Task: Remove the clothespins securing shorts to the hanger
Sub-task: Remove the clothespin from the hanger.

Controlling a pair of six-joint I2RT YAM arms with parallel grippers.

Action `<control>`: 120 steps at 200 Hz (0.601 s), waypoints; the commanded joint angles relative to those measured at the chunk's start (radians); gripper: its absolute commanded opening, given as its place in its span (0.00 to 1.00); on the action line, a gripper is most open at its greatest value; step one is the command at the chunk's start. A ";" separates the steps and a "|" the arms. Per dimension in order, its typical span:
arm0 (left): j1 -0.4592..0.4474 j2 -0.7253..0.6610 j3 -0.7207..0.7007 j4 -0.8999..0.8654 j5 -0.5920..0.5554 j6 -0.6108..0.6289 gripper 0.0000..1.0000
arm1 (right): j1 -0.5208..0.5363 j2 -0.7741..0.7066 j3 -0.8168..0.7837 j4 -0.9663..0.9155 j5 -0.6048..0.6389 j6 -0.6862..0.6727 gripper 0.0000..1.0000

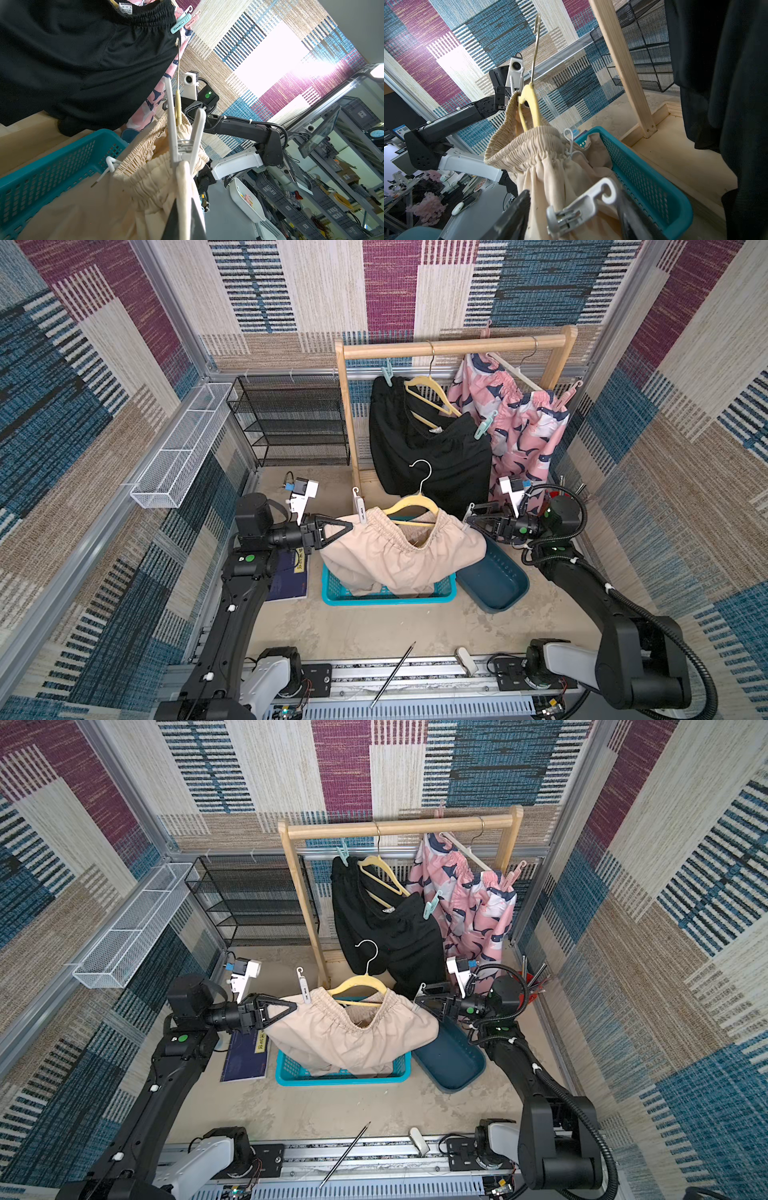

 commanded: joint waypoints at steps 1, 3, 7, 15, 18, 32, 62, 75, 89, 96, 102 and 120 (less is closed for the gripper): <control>-0.001 -0.001 -0.003 0.058 0.031 -0.013 0.00 | 0.000 0.011 -0.007 0.102 -0.027 0.056 0.66; -0.001 -0.001 -0.002 0.060 0.031 -0.015 0.00 | 0.000 0.012 -0.006 0.106 -0.026 0.057 0.66; -0.001 -0.001 -0.004 0.063 0.031 -0.018 0.00 | 0.000 0.015 -0.006 0.114 -0.031 0.061 0.65; -0.001 -0.001 -0.005 0.064 0.032 -0.019 0.00 | 0.000 0.019 -0.006 0.132 -0.035 0.071 0.64; -0.003 -0.002 -0.004 0.064 0.032 -0.018 0.00 | 0.000 0.020 -0.006 0.141 -0.037 0.074 0.63; -0.004 -0.002 -0.006 0.064 0.032 -0.019 0.00 | 0.002 0.022 -0.005 0.163 -0.043 0.084 0.61; -0.006 -0.001 -0.006 0.064 0.032 -0.018 0.00 | 0.007 0.024 -0.001 0.167 -0.046 0.083 0.54; -0.008 -0.001 -0.004 0.064 0.031 -0.017 0.00 | 0.010 0.028 -0.003 0.170 -0.044 0.084 0.50; -0.010 0.000 -0.005 0.069 0.029 -0.019 0.00 | 0.016 0.033 -0.004 0.171 -0.043 0.085 0.44; -0.009 0.001 -0.005 0.072 0.029 -0.023 0.00 | 0.020 0.032 -0.005 0.174 -0.040 0.087 0.42; -0.011 0.002 -0.005 0.073 0.029 -0.025 0.00 | 0.022 0.032 -0.007 0.176 -0.038 0.086 0.40; -0.011 0.004 -0.007 0.073 0.028 -0.025 0.00 | 0.024 0.031 -0.010 0.181 -0.027 0.090 0.33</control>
